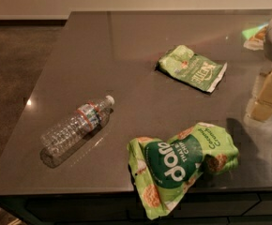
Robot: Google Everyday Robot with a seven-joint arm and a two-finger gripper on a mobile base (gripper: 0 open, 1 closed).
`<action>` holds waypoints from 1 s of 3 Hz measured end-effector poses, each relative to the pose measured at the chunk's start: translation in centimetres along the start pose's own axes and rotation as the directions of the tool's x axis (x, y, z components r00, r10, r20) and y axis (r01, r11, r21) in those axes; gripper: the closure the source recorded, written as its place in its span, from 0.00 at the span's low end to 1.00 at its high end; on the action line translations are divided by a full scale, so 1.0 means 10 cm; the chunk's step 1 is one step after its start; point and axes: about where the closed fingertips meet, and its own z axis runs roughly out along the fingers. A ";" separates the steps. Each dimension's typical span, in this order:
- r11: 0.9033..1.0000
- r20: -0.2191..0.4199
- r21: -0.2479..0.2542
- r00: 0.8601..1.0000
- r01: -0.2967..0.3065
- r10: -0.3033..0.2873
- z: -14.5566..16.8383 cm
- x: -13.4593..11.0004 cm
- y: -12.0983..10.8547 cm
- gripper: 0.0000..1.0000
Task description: Move green jalapeno chip bag near green rice chip bag
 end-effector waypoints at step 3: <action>0.998 0.021 -0.002 0.997 -0.068 0.068 0.27 -0.19 -0.52 0.00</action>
Offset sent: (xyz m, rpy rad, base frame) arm 0.0564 0.0008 -0.0038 0.0184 0.0249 -0.0738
